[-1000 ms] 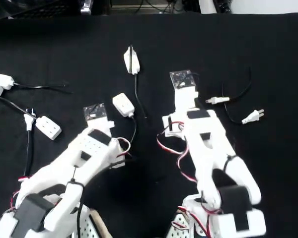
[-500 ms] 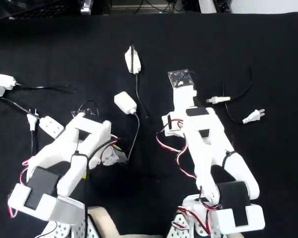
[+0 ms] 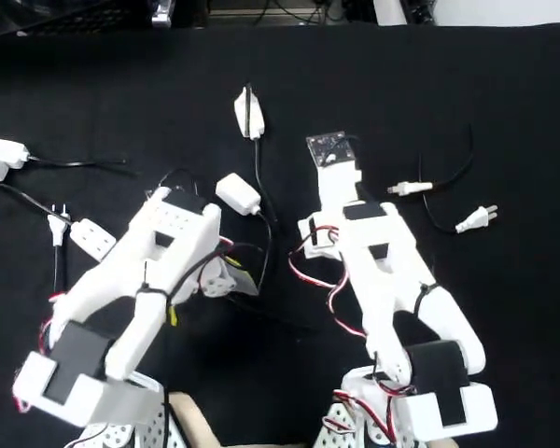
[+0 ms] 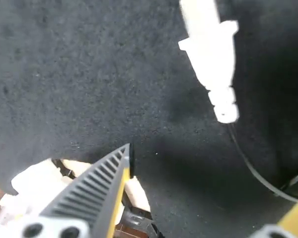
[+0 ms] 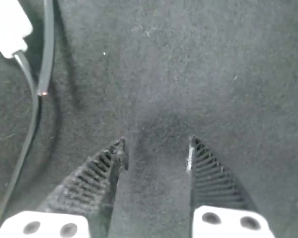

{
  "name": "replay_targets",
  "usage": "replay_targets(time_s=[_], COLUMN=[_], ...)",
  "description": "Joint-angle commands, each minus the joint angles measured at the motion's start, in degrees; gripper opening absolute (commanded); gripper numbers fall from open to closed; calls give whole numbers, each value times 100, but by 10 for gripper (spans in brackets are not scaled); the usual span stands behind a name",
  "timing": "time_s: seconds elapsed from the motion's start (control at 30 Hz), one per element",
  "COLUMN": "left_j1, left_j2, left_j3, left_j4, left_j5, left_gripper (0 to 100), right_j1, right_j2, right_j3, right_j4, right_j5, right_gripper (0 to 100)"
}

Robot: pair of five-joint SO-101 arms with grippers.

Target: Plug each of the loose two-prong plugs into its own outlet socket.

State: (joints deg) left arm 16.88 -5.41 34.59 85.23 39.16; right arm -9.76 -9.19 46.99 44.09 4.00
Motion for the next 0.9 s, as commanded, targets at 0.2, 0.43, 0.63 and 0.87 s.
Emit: replay_targets(time_s=[0.2,0.43,0.63,0.87], left_j1=[-119,-910,-901,-901], left_j2=[-264,774,1099,809], left_j3=[163,-409,-1156,-1174], left_j4=[-1037,-1600,-932,-932], left_j5=[-53,-97,-501,-589], left_gripper=[510,506,348,227], right_j1=[-62,-62,-70,-70], right_j2=[13,13,13,13], right_j3=[-233,-233,-233,-233], right_j4=[-53,-53,-53,-62], right_j5=[35,35,35,35], right_gripper=[194,194,193,193])
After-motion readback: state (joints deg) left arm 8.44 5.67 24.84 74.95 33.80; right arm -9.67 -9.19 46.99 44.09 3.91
